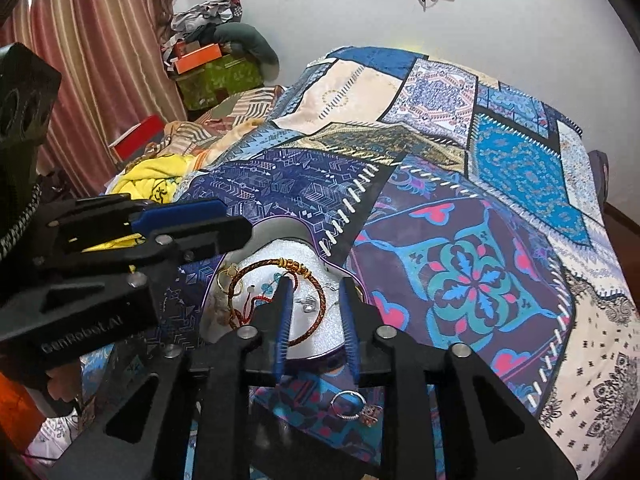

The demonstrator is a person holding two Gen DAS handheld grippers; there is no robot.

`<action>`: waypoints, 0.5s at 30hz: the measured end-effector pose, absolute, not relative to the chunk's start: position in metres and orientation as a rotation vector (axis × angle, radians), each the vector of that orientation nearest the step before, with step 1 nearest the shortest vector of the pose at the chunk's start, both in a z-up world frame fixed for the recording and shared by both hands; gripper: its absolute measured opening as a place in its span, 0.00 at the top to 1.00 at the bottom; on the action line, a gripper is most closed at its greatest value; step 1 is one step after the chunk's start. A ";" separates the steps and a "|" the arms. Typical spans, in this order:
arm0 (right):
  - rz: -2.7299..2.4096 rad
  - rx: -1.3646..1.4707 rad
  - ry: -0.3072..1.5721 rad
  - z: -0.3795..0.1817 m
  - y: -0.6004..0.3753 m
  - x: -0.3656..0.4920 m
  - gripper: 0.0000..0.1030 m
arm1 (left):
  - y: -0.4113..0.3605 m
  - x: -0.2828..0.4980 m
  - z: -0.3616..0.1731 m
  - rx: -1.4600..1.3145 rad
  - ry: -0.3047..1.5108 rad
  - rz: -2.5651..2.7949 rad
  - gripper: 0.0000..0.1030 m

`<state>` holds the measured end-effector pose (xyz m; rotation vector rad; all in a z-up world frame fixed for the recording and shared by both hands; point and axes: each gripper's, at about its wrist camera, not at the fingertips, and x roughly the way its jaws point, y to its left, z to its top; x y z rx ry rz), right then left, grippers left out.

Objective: Organize jewelry

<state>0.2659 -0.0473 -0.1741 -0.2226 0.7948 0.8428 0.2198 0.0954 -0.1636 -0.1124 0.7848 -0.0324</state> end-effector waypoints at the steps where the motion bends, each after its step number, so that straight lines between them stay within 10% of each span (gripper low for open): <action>1: 0.839 -0.222 0.790 -0.172 -0.049 0.265 0.77 | 0.096 0.218 -0.161 -0.112 0.780 -0.029 0.76; 15: 0.750 -0.082 0.746 -0.133 -0.109 0.262 0.77 | 0.078 0.187 -0.128 -0.064 0.751 -0.015 0.72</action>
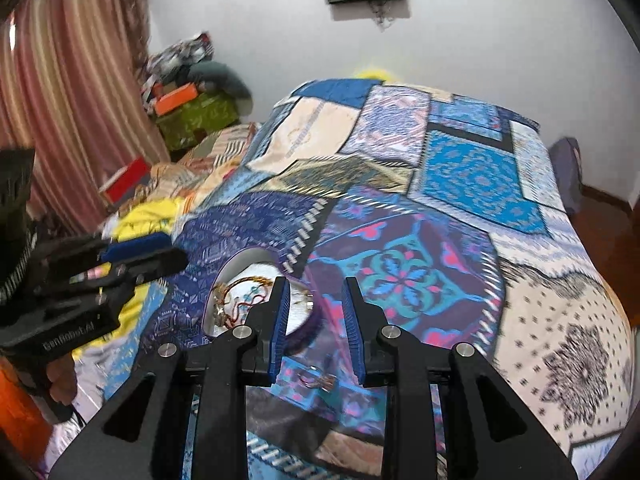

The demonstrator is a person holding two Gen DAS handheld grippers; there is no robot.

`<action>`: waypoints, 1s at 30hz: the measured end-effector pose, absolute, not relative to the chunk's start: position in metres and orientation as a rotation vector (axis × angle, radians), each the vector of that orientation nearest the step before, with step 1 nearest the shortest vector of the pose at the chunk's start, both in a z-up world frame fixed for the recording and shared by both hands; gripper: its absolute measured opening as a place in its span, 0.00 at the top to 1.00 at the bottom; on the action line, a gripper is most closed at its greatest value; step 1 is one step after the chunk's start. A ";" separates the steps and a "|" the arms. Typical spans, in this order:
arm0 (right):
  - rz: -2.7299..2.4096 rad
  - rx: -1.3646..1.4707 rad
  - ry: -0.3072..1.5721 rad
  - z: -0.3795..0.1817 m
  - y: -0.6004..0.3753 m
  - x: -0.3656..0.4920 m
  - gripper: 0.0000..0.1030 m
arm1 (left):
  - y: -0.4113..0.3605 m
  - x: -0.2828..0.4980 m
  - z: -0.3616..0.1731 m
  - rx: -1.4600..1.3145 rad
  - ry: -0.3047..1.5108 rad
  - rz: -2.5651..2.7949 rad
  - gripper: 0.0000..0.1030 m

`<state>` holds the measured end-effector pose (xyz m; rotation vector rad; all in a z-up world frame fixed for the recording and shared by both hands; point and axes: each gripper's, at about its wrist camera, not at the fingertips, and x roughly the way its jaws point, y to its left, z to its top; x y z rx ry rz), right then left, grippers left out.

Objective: Organize jewelry

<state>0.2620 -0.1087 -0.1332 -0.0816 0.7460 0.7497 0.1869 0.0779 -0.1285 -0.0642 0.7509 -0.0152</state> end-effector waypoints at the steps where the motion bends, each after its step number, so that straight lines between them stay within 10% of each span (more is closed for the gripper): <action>1: 0.736 -0.072 0.742 -0.131 -0.114 0.262 0.77 | 0.075 0.185 -0.129 -0.062 0.755 -0.019 0.70; 30: 0.559 -0.070 0.956 -0.193 -0.210 0.259 0.77 | -0.012 0.208 -0.221 -0.056 1.027 -0.158 0.68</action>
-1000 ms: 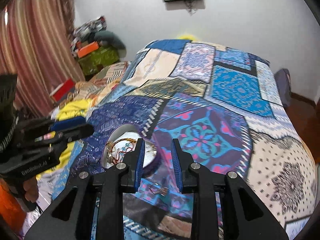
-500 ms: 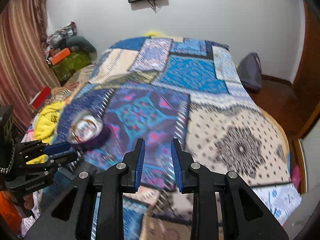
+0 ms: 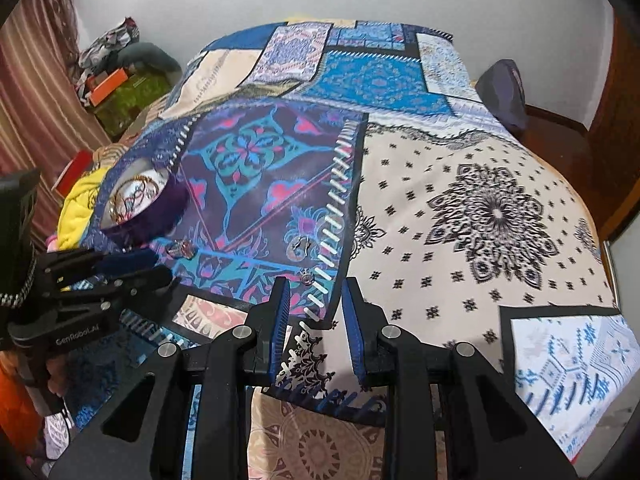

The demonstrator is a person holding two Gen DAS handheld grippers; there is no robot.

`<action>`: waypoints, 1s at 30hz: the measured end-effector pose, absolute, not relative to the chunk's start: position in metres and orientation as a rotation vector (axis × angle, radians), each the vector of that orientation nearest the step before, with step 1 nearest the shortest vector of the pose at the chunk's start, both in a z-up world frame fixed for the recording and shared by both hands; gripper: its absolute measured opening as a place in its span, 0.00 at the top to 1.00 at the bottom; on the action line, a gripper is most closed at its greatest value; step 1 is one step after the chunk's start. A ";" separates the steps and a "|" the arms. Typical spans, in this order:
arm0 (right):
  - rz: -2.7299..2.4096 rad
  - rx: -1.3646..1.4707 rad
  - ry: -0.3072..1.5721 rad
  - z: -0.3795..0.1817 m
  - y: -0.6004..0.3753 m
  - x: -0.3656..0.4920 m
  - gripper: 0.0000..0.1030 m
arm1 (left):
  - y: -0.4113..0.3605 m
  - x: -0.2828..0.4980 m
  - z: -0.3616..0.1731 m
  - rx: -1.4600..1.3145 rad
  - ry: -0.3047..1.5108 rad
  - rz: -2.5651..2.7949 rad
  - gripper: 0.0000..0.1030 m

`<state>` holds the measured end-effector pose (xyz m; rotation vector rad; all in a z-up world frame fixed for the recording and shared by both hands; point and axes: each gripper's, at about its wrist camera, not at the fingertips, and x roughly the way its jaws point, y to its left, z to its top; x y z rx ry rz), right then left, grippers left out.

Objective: Organize jewelry

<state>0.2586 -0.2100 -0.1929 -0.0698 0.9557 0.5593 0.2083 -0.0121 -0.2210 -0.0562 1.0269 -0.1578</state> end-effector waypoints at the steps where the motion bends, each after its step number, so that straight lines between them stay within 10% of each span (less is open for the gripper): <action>1: 0.564 -0.075 0.960 -0.195 -0.209 0.259 0.77 | -0.013 0.210 -0.221 -0.052 1.024 -0.157 0.67; 22: 0.624 -0.133 1.011 -0.219 -0.184 0.272 0.77 | -0.027 0.234 -0.231 -0.005 1.000 -0.140 0.65; 30: 0.606 -0.146 0.994 -0.219 -0.181 0.268 0.91 | -0.026 0.232 -0.229 -0.014 0.996 -0.134 0.71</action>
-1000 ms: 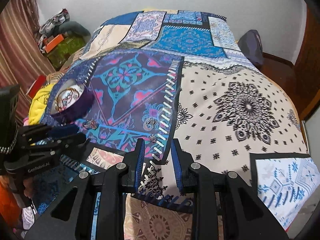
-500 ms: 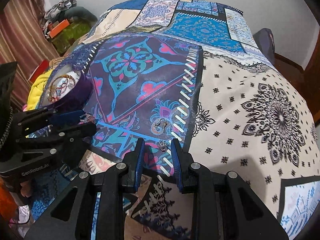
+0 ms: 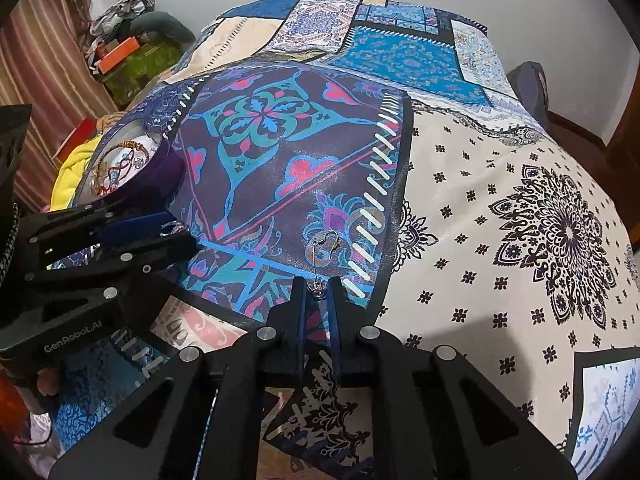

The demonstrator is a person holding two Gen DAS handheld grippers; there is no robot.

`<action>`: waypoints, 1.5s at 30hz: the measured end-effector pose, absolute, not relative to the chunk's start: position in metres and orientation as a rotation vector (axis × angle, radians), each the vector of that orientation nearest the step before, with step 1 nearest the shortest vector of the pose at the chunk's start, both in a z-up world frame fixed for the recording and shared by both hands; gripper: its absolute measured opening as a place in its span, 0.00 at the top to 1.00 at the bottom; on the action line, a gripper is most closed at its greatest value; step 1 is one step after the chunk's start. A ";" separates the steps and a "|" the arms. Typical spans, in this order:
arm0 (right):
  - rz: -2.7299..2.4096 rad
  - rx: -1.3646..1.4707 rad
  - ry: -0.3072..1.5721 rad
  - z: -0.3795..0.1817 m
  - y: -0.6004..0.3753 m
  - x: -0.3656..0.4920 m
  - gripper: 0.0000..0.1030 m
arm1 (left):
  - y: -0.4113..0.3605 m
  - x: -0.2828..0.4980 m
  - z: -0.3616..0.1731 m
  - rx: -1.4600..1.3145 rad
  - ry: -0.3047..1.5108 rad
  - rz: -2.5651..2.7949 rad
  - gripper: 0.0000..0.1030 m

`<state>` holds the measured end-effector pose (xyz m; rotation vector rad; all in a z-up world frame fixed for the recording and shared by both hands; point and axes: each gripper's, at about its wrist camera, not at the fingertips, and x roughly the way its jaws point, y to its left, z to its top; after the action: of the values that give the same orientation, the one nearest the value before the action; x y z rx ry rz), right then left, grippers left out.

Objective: Organize jewelry

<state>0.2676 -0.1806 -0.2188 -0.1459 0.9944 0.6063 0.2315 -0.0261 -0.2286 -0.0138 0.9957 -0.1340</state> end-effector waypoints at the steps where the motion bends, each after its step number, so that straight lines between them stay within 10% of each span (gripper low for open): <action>1: 0.606 -0.144 0.989 -0.218 -0.181 0.267 0.92 | -0.025 0.230 -0.228 -0.019 0.995 -0.136 0.71; 45: 0.773 -0.054 0.650 -0.094 -0.110 0.231 0.91 | 0.068 0.165 -0.112 -0.092 0.710 0.017 0.71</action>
<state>0.2315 -0.1103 -0.0935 -0.0538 0.6498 0.7734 0.1654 0.0680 -0.1123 -0.0918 0.7098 0.0174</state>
